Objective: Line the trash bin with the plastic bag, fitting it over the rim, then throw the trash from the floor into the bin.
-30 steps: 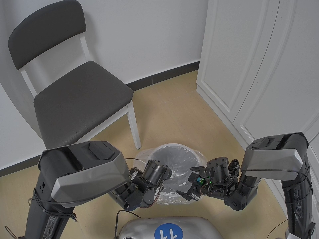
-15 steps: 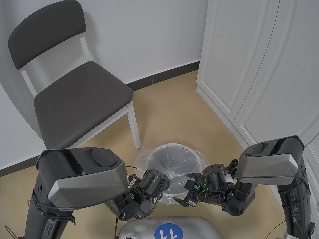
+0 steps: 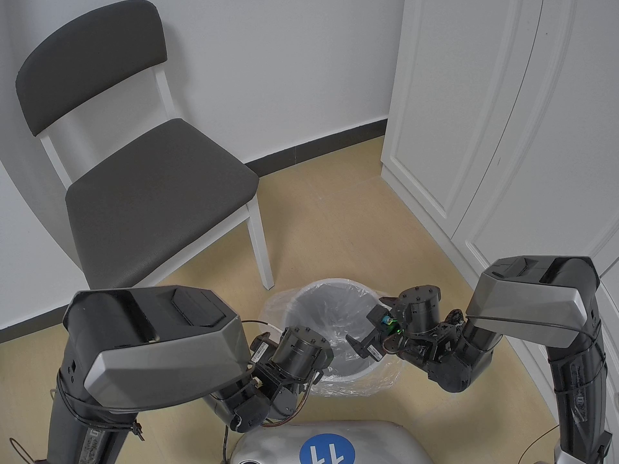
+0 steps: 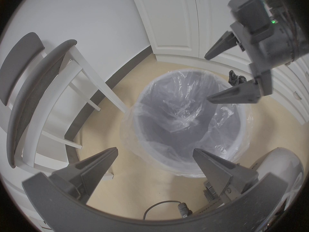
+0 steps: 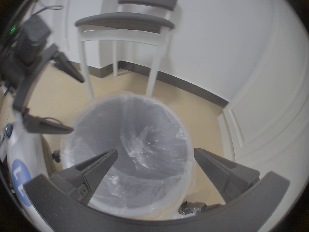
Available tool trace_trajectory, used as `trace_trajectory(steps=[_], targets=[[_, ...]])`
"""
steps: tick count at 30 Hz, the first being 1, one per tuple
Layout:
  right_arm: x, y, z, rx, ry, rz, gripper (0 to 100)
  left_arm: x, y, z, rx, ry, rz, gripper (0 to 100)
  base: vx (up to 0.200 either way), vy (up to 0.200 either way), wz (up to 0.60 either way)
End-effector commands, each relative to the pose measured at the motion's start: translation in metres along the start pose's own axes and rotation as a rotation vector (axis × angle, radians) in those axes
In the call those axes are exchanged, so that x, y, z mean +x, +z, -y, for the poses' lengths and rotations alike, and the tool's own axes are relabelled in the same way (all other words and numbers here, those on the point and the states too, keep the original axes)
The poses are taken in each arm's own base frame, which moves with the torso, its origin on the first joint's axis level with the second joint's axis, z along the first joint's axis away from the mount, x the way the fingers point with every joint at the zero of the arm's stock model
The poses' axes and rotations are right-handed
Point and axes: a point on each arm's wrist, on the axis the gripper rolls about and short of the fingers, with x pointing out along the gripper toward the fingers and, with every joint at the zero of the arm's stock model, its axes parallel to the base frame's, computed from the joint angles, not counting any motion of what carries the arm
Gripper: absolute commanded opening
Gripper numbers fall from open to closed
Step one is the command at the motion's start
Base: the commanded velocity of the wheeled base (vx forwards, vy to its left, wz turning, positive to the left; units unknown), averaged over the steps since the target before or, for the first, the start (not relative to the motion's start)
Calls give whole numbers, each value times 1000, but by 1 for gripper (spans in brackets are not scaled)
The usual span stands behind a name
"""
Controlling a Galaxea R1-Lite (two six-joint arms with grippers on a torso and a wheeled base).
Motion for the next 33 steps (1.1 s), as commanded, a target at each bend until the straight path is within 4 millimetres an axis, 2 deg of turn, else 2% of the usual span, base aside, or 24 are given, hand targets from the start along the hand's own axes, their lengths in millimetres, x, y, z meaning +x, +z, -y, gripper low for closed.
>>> trace_trajectory(steps=[1,8,12,18,23,27,33], targets=[[16,3,-1,58,-57,-74,100,-8,6,2,-11,-8,43,100,0,0,0],[21,10,-10,82,-106,-195,100,-11,8,2,-15,-10,50,100,0,0,0],[28,2,-16,74,-131,-252,100,-10,8,1,-18,-11,51,100,0,0,0],[12,2,-7,43,-132,-274,100,-8,8,1,-21,-7,51,100,0,0,0],[-1,-10,-3,-45,-103,-324,100,-5,9,-1,-25,-2,51,100,0,0,0],[-4,-16,0,-81,-99,-341,100,-5,9,-2,-26,2,52,100,0,0,0],[-1,-9,2,-60,-116,-301,100,4,11,2,-18,3,50,100,0,0,0]])
